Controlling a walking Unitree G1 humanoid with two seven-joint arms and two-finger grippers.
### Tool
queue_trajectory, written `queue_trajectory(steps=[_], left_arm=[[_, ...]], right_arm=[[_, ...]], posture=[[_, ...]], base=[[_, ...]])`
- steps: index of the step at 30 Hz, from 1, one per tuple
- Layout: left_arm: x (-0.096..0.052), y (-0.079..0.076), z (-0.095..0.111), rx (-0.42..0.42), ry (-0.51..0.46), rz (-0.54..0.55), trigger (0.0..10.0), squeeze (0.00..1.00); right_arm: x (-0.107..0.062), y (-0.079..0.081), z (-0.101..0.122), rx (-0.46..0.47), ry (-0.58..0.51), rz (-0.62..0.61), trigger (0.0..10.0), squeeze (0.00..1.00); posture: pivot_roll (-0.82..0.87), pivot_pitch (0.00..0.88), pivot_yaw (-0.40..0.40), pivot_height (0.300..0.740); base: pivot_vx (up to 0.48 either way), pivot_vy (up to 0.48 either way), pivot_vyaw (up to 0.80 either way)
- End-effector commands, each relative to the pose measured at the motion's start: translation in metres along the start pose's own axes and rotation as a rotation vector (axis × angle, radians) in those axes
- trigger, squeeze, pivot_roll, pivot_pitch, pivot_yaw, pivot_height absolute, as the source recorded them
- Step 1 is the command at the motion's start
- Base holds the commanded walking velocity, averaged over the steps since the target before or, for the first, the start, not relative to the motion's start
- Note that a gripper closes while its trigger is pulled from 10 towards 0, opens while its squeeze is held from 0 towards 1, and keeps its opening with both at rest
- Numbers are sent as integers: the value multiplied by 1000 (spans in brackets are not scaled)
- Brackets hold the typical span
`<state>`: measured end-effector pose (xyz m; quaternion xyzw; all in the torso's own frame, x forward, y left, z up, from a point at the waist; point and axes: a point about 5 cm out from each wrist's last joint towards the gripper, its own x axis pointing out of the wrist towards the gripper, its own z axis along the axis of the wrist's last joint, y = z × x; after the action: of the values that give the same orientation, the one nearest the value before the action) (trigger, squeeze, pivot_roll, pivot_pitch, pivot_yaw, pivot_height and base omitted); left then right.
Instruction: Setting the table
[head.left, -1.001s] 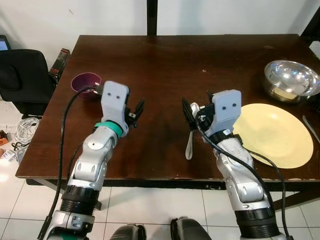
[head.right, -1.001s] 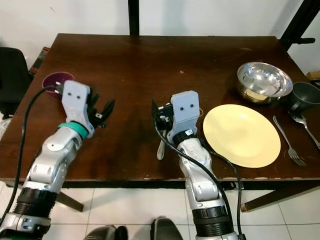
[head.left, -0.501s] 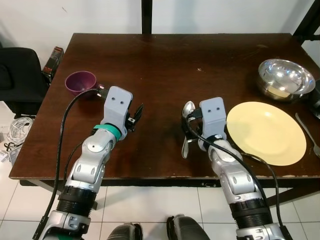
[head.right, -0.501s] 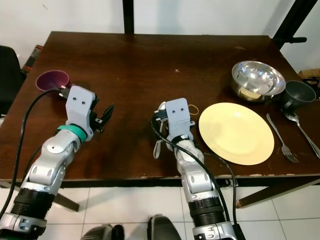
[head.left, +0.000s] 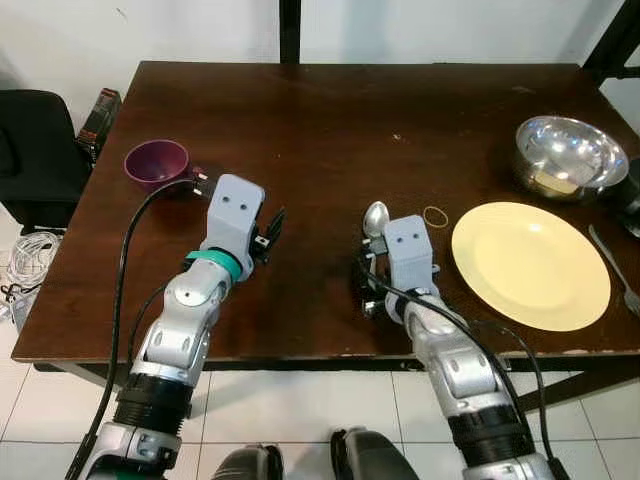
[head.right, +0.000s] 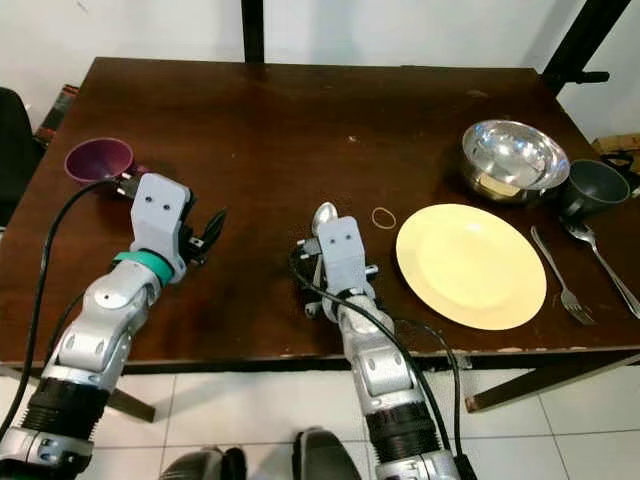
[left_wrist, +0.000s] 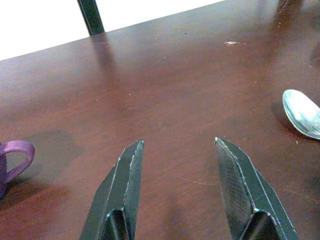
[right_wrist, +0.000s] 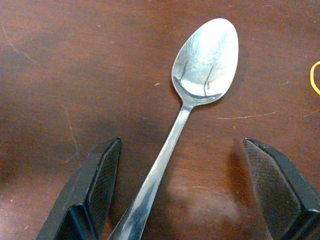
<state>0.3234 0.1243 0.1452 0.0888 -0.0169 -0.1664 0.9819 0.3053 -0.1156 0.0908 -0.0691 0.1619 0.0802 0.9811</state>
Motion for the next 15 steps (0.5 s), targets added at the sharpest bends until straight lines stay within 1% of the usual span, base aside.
queue_trajectory(steps=[1,3,4,5,6,8,9,10,15], left_arm=[[0,0,-4,9,17,4,10000,0],[0,0,-4,8,16,5,10000,0],[0,-1,-4,7,16,7,10000,0],[0,-1,-4,4,15,8,10000,0],[0,-1,-4,4,15,8,10000,0],[0,-3,-4,0,14,11,10000,0],[0,-3,-4,0,14,11,10000,0],[-1,-3,-4,-1,14,13,10000,0],[-1,-2,-4,-1,16,16,10000,0]], right_arm=[[1,2,-22,22,99,11,2980,0],[1,4,-24,29,109,19,2980,0],[2,5,-26,46,124,29,0,0],[3,7,-29,72,141,41,0,0],[3,7,-29,72,141,41,0,0],[5,8,-34,145,173,54,0,0],[5,8,-34,145,173,54,0,0],[7,8,-37,185,187,58,0,0],[8,7,-38,216,191,69,0,0]], posture=[[-161,82,38,740],[-161,82,38,740],[-159,84,36,740],[-157,84,35,740],[-157,84,35,740],[-150,86,33,740],[-150,86,33,740],[-147,88,33,740],[-147,87,34,740]], base=[[0,0,0],[0,0,0],[0,0,0],[0,0,0],[0,0,0],[0,0,0],[0,0,0],[0,0,0],[0,0,0]])
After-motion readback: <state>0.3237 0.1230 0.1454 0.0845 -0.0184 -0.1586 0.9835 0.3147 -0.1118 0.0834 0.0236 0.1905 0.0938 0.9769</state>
